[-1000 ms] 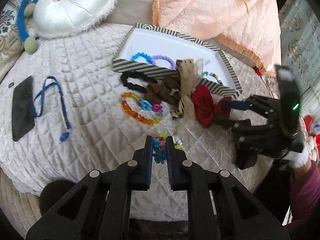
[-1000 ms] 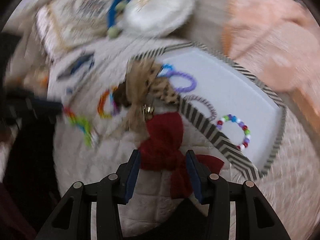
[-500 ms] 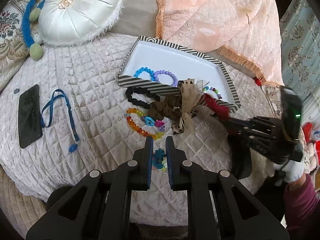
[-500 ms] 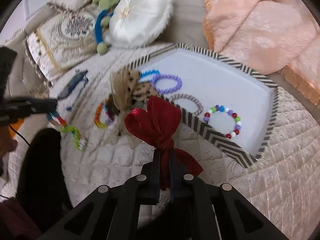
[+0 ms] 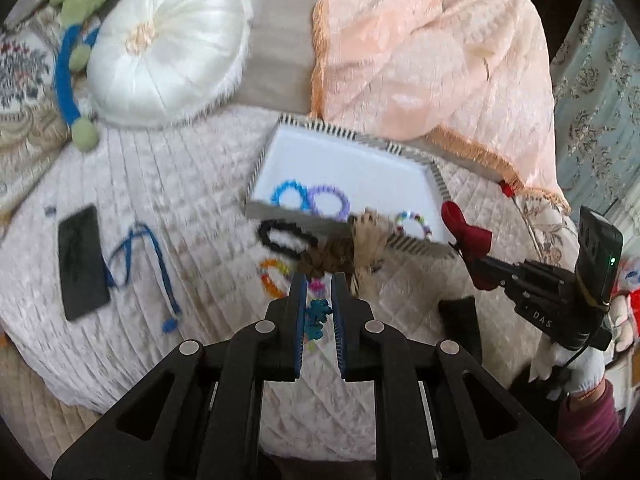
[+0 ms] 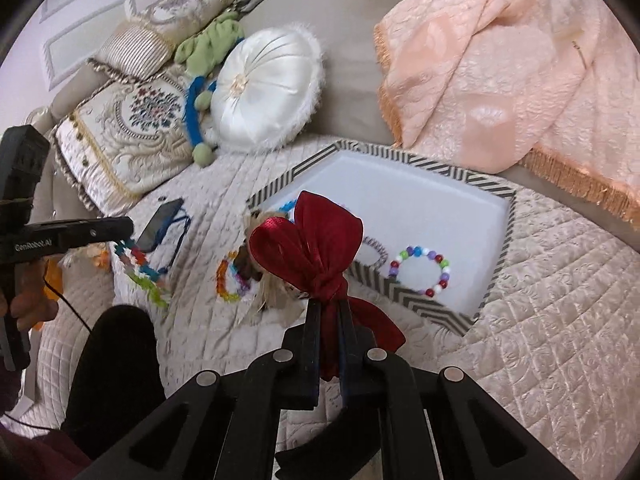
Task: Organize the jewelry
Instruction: 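Grasp the small teal-pink beaded bracelet with the left tool while the right tool grasps the red bow, then carry the teal-pink bracelet and red bow into the striped tray and open both tools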
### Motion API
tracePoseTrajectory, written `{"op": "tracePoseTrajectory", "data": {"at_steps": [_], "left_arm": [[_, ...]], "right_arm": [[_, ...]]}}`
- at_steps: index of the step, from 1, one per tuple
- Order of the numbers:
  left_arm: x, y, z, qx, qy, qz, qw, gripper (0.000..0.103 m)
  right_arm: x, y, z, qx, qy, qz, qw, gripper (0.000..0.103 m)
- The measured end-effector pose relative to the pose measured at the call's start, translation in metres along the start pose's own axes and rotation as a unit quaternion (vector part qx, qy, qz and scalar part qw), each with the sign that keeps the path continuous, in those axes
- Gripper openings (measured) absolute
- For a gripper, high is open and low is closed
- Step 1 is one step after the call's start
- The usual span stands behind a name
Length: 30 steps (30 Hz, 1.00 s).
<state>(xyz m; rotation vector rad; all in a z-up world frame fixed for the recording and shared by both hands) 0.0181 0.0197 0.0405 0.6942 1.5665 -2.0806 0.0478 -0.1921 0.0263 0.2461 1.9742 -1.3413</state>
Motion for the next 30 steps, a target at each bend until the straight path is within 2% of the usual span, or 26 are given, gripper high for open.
{"op": "tracePoseTrajectory", "data": {"at_steps": [4, 10, 13, 16, 17, 19, 20, 23, 27, 29, 30], "left_arm": [[-0.024, -0.005, -0.002, -0.006, 0.006, 0.021, 0.9997, 0.009], [-0.054, 0.007, -0.008, -0.017, 0.006, 0.026, 0.9995, 0.009], [-0.053, 0.014, -0.007, -0.022, 0.012, 0.021, 0.9995, 0.009], [-0.035, 0.026, -0.012, -0.013, 0.0, -0.008, 0.9999, 0.012], [-0.024, 0.033, -0.017, -0.018, -0.005, -0.025, 0.9995, 0.015], [-0.003, 0.049, -0.024, -0.028, -0.009, -0.058, 0.9979, 0.046], [0.006, 0.057, -0.027, -0.031, -0.011, -0.071, 0.9969, 0.05], [0.034, 0.086, -0.037, -0.058, -0.011, -0.109, 0.9923, 0.05], [0.056, 0.118, -0.041, -0.057, -0.023, -0.143, 0.9878, 0.05], [0.058, 0.12, -0.039, -0.063, -0.013, -0.134, 0.9889, 0.041], [0.057, 0.119, -0.039, -0.067, -0.011, -0.127, 0.9896, 0.025]], "right_arm": [[-0.008, -0.003, 0.006, 0.01, 0.012, 0.01, 1.0, 0.006], [-0.02, 0.0, 0.019, 0.02, 0.029, 0.015, 0.999, 0.006], [-0.02, 0.0, 0.023, 0.019, 0.037, 0.015, 0.999, 0.006], [-0.018, 0.0, 0.022, 0.018, 0.035, 0.012, 0.999, 0.006], [-0.017, 0.001, 0.022, 0.018, 0.034, 0.01, 0.999, 0.006], [-0.014, 0.003, 0.021, 0.017, 0.034, 0.006, 0.999, 0.006], [-0.013, 0.005, 0.021, 0.015, 0.036, 0.003, 0.999, 0.006], [-0.01, 0.008, 0.019, 0.009, 0.039, -0.001, 0.999, 0.006], [-0.008, 0.01, 0.014, 0.006, 0.037, -0.004, 0.999, 0.006], [-0.008, 0.009, 0.014, 0.006, 0.035, -0.004, 0.999, 0.006], [-0.008, 0.008, 0.014, 0.008, 0.034, -0.004, 0.999, 0.006]]}}
Point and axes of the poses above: each gripper's, at about its wrist camera, not at the fingertips, and y roughly the way its jaws point, z to its right, x to its underside, the point moved 5 cm from there along y, roughly the way its jaws point, and after that the axes turned 1 degree about y, right-handed, at the moved point
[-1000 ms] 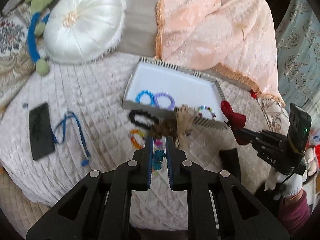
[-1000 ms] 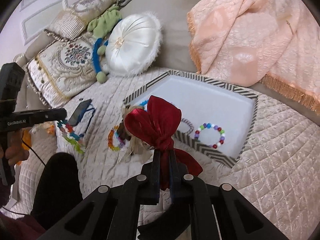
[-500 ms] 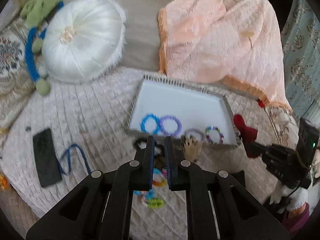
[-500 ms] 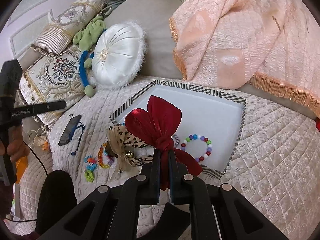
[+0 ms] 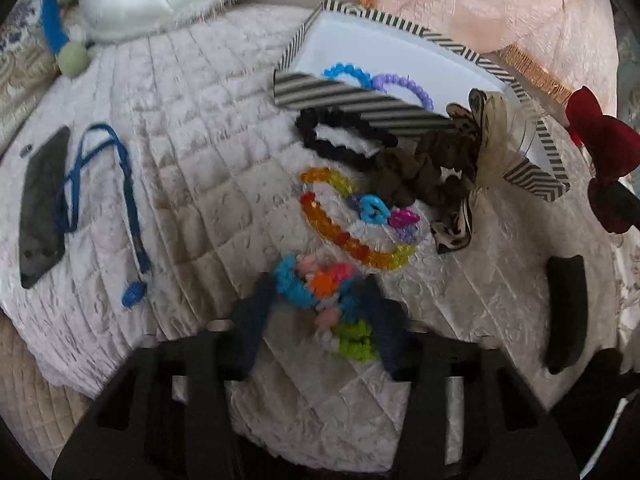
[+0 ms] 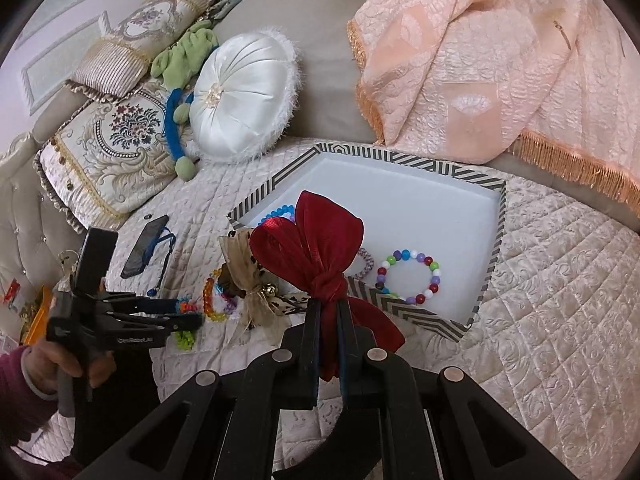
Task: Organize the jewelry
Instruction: 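Carry the teal-pink bracelet and red bow into the striped tray and open both tools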
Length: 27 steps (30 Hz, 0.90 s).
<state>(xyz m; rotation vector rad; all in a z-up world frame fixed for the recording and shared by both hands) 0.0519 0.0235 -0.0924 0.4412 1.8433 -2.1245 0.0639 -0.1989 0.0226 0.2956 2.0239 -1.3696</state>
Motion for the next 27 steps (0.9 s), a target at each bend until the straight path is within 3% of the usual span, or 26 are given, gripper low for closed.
{"op": "tracePoseTrajectory", "data": {"at_steps": [3, 13, 20, 27], "left_arm": [[-0.003, -0.01, -0.001, 0.025, -0.013, 0.008, 0.9996, 0.022], [-0.04, -0.082, 0.005, 0.05, -0.002, 0.081, 0.9955, 0.022], [-0.088, -0.109, 0.013, 0.032, 0.021, 0.124, 0.9915, 0.022], [-0.13, -0.095, 0.029, 0.011, 0.043, 0.129, 0.9906, 0.022]], "right_arm": [[-0.001, -0.004, 0.004, 0.005, 0.003, 0.003, 1.0, 0.006], [-0.009, -0.016, 0.008, 0.009, 0.011, 0.023, 1.0, 0.006], [-0.021, -0.021, 0.02, 0.029, 0.018, 0.03, 0.999, 0.006], [-0.034, -0.007, 0.035, 0.041, 0.03, 0.02, 0.998, 0.006]]}}
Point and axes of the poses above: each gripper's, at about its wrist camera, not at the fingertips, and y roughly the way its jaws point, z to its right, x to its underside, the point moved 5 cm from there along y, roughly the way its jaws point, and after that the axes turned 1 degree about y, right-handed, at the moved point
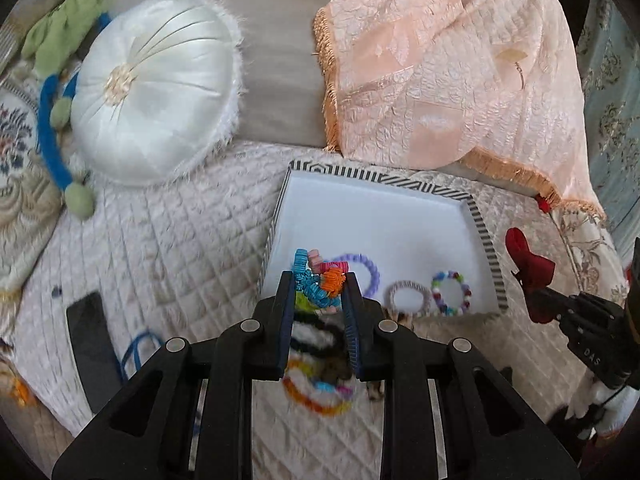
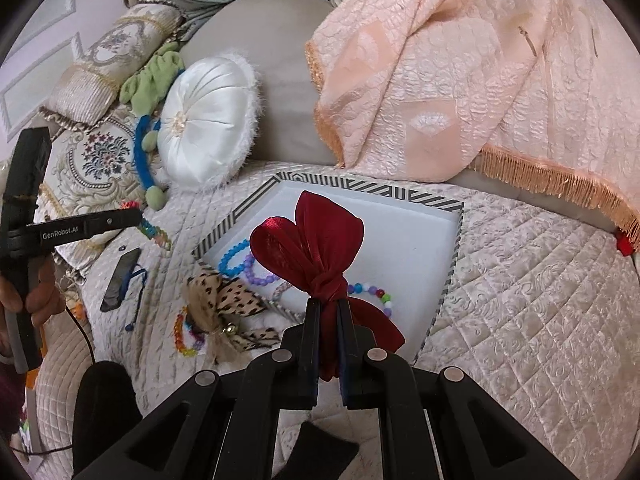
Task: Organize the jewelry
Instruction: 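Carry the teal-pink bracelet and red bow into the striped tray and open both tools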
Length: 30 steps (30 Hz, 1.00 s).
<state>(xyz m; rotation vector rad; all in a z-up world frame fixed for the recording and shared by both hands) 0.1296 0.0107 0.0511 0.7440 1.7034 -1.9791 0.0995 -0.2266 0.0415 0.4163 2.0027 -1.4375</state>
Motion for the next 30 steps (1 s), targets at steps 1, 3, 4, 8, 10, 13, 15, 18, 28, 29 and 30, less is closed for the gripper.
{"op": "tracePoseTrajectory", "data": {"at_steps": [1, 3, 4, 8, 10, 13, 15, 18, 28, 29, 30], "left_arm": [[-0.004, 0.005, 0.001, -0.001, 0.003, -0.001, 1.0, 0.022], [-0.012, 0.017, 0.005, -0.006, 0.013, -0.003, 0.9999, 0.022], [-0.017, 0.022, 0.006, -0.009, 0.016, -0.004, 0.9998, 0.022], [-0.03, 0.047, 0.009, -0.013, 0.024, -0.014, 0.9995, 0.022], [-0.037, 0.063, 0.009, -0.016, 0.025, -0.022, 0.9993, 0.022], [-0.046, 0.086, 0.009, -0.018, 0.025, -0.036, 0.9989, 0.022], [-0.05, 0.102, 0.009, -0.017, 0.025, -0.047, 0.9984, 0.022], [-0.053, 0.128, 0.008, -0.014, 0.019, -0.064, 0.9977, 0.022], [-0.037, 0.181, -0.019, -0.043, -0.012, -0.103, 0.9936, 0.022], [-0.035, 0.183, -0.022, -0.044, -0.015, -0.106, 0.9933, 0.022], [-0.034, 0.184, -0.024, -0.045, -0.017, -0.107, 0.9931, 0.022]], "right_arm": [[-0.004, 0.005, 0.001, 0.002, -0.001, -0.002, 1.0, 0.006], [-0.008, 0.012, 0.002, 0.005, -0.005, -0.007, 1.0, 0.006], [-0.011, 0.016, 0.002, 0.007, -0.007, -0.01, 1.0, 0.006], [-0.021, 0.041, 0.007, 0.015, -0.011, -0.026, 0.999, 0.006], [-0.026, 0.054, 0.011, 0.02, -0.012, -0.034, 0.999, 0.006], [-0.03, 0.072, 0.019, 0.03, -0.013, -0.047, 0.998, 0.006], [-0.033, 0.087, 0.029, 0.039, -0.009, -0.059, 0.997, 0.006], [-0.032, 0.107, 0.044, 0.052, 0.002, -0.077, 0.996, 0.006], [-0.017, 0.145, 0.071, 0.099, 0.006, -0.119, 0.988, 0.006], [-0.017, 0.144, 0.072, 0.099, 0.007, -0.117, 0.988, 0.006], [-0.017, 0.144, 0.072, 0.098, 0.009, -0.116, 0.988, 0.007]]}}
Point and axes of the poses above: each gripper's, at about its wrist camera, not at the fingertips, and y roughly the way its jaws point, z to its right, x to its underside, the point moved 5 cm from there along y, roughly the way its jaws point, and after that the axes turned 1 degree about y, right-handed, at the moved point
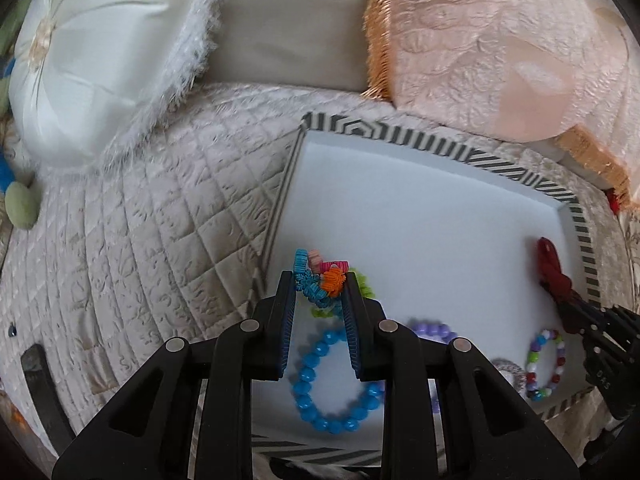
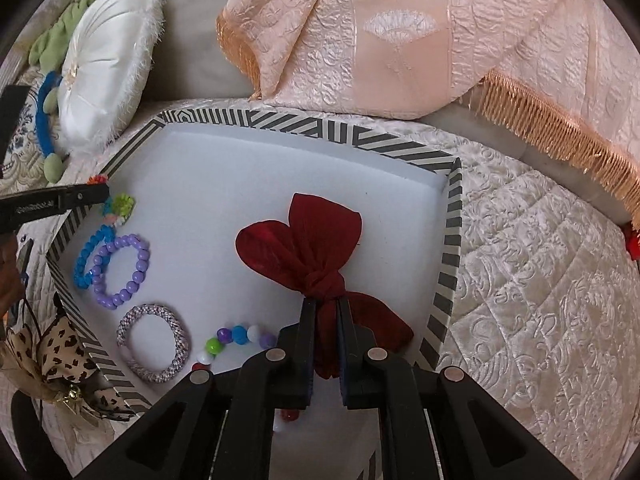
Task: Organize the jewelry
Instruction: 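Carry the teal-pink bracelet and red bow into the striped tray and open both tools, then lift both tools out of the tray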
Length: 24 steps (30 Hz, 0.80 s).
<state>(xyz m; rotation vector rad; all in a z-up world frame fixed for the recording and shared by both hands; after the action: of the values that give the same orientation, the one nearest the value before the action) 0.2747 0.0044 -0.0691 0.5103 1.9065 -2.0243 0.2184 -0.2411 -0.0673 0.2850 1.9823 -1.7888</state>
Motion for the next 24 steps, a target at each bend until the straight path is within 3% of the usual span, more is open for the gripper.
{"op": "tracePoseTrajectory", "data": {"at_steps": [1, 3, 5, 7, 14, 24], "left_arm": [[0.001, 0.001, -0.002, 0.001, -0.003, -0.002, 1.0, 0.023], [0.002, 0.002, -0.003, 0.002, -0.006, -0.006, 1.0, 0.027], [0.004, 0.001, -0.004, 0.001, -0.006, -0.006, 1.0, 0.041], [0.007, -0.002, -0.003, 0.012, -0.008, -0.008, 0.9999, 0.048], [0.02, -0.035, -0.004, 0.006, -0.014, 0.007, 0.9999, 0.048], [0.063, -0.109, 0.005, -0.017, 0.002, 0.07, 0.9974, 0.048]], "right_arm": [[0.0, 0.0, 0.0, -0.002, 0.002, 0.0, 1.0, 0.008], [0.001, -0.003, 0.001, -0.017, 0.009, -0.001, 1.0, 0.022], [0.003, -0.007, 0.0, -0.027, 0.011, 0.003, 1.0, 0.031], [0.006, -0.014, -0.003, -0.032, 0.01, 0.008, 0.999, 0.032], [0.019, -0.059, -0.005, -0.051, 0.029, 0.044, 0.997, 0.032], [0.045, -0.114, -0.033, -0.068, 0.058, 0.087, 0.992, 0.033]]}}
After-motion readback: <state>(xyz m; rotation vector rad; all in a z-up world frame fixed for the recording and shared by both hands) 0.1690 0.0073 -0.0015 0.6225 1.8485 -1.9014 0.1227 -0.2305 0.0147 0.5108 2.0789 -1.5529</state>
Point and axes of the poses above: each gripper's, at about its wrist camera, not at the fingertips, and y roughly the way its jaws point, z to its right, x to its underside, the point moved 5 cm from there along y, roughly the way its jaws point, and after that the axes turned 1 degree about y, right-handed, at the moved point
